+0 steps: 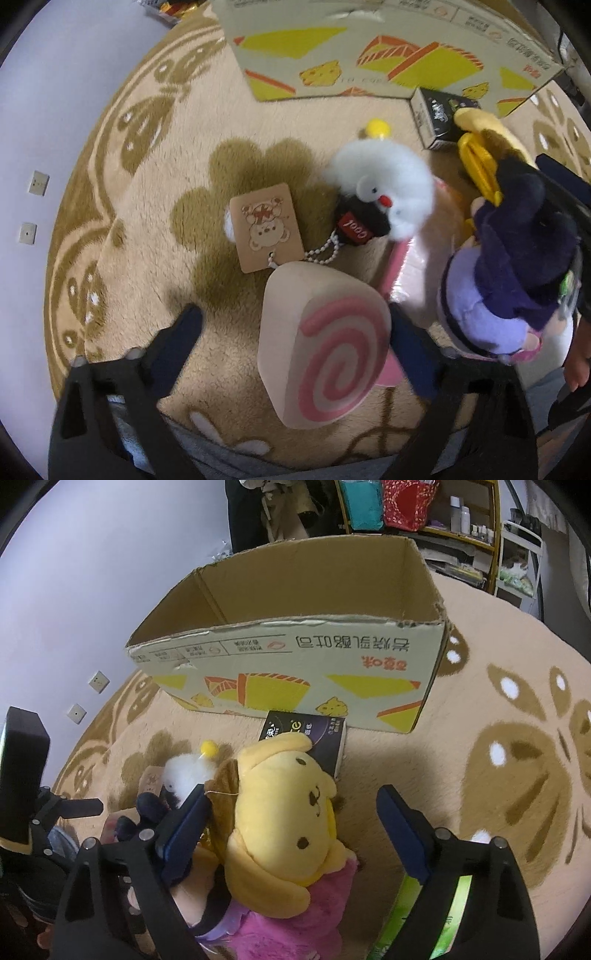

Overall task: Organize soft objects
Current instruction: 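Grasp the pink swirl cake cushion with the left tool while the right tool grasps the yellow plush dog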

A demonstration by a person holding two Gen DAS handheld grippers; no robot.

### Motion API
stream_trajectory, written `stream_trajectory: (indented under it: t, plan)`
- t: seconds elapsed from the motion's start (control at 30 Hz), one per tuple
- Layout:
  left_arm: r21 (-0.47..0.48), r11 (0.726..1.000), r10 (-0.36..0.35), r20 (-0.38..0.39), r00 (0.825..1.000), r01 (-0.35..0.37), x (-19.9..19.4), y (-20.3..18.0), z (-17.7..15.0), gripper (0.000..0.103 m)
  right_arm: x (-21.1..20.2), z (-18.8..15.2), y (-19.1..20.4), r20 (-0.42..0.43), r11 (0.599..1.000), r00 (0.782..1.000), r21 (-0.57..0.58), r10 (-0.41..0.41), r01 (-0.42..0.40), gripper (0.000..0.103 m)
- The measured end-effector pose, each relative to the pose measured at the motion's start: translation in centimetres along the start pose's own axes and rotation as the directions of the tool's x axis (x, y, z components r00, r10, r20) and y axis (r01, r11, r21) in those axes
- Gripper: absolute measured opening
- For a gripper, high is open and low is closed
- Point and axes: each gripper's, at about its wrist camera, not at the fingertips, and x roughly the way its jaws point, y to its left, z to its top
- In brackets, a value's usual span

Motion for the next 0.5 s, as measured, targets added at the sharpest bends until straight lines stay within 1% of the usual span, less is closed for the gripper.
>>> stream_trajectory:
  t: [0.03,0.07,0.1,0.13,0.17,0.2,0.23,0.27,0.3,0.33,0.37,0.4,0.43,0.47,0.5]
  plan:
    - [-0.008,1.0,-0.021,-0.004,1.0,0.021,0.1,0.1,0.0,0.083,0.1,0.0,0.0,-0.002,1.0,1.0,0.003,0.005,-0.005,0.094]
    - [-0.014,0.999,-0.044,-0.003,0.999,0.044,0.0,0.2,0.0,0.073,0.1,-0.1,0.1,-0.006,1.0,1.0,0.007,0.011,-0.011,0.094]
    - [-0.014,0.997,-0.07,0.001,0.998,0.07,-0.1,0.2,0.0,0.066,0.2,-0.1,0.1,-0.01,1.0,1.0,0.012,0.017,-0.017,0.093]
    - [-0.013,0.996,-0.087,0.003,0.996,0.087,-0.2,0.1,0.1,0.054,0.4,-0.1,0.1,-0.017,0.999,0.999,0.018,0.027,-0.027,0.09]
    - [-0.013,0.996,-0.09,0.005,0.996,0.09,-0.3,0.0,0.0,0.049,0.4,-0.2,0.0,-0.024,0.999,0.999,0.022,0.039,-0.038,0.086]
    - [-0.02,0.996,-0.083,0.011,0.996,0.083,-0.3,0.1,0.0,0.046,0.6,-0.2,0.1,-0.034,0.998,0.998,0.025,0.053,-0.052,0.084]
    - [-0.031,0.996,-0.086,0.014,0.996,0.087,-0.4,0.3,0.1,0.041,0.8,-0.2,0.2,-0.043,0.998,0.997,0.026,0.066,-0.064,0.079]
    - [-0.045,0.995,-0.093,0.02,0.996,0.093,-0.6,0.5,-0.1,0.038,0.9,-0.3,0.4,-0.045,0.997,0.996,0.026,0.073,-0.072,0.074]
    - [-0.063,0.993,-0.098,0.027,0.995,0.1,-0.7,0.8,0.0,0.036,1.0,-0.3,0.6,-0.047,0.997,0.996,0.025,0.078,-0.077,0.073]
    - [-0.077,0.992,-0.097,0.038,0.995,0.1,-1.0,1.1,0.0,0.034,1.0,-0.3,0.9,-0.05,0.997,0.996,0.015,0.07,-0.069,0.067]
    - [-0.087,0.991,-0.094,0.05,0.994,0.098,-1.3,1.8,0.0,0.033,1.0,-0.4,1.3,-0.055,0.998,0.996,-0.001,0.064,-0.064,0.065]
    - [-0.098,0.991,-0.088,0.068,0.994,0.094,-1.7,2.2,0.0,0.032,1.0,-0.4,1.7,-0.057,0.998,0.997,-0.022,0.051,-0.052,0.064]
    - [-0.106,0.99,-0.083,0.081,0.993,0.092,-2.0,2.4,0.0,0.031,0.9,-0.4,1.8,-0.052,0.999,0.998,-0.031,0.042,-0.044,0.06]
    - [-0.115,0.989,-0.076,0.1,0.992,0.087,-2.3,2.7,0.1,0.031,0.7,-0.4,2.0,-0.048,0.998,0.998,-0.044,0.036,-0.038,0.052]
    - [-0.126,0.989,-0.067,0.117,0.991,0.082,-2.8,2.9,0.1,0.03,0.6,-0.4,2.1,-0.04,0.998,0.999,-0.056,0.025,-0.027,0.05]
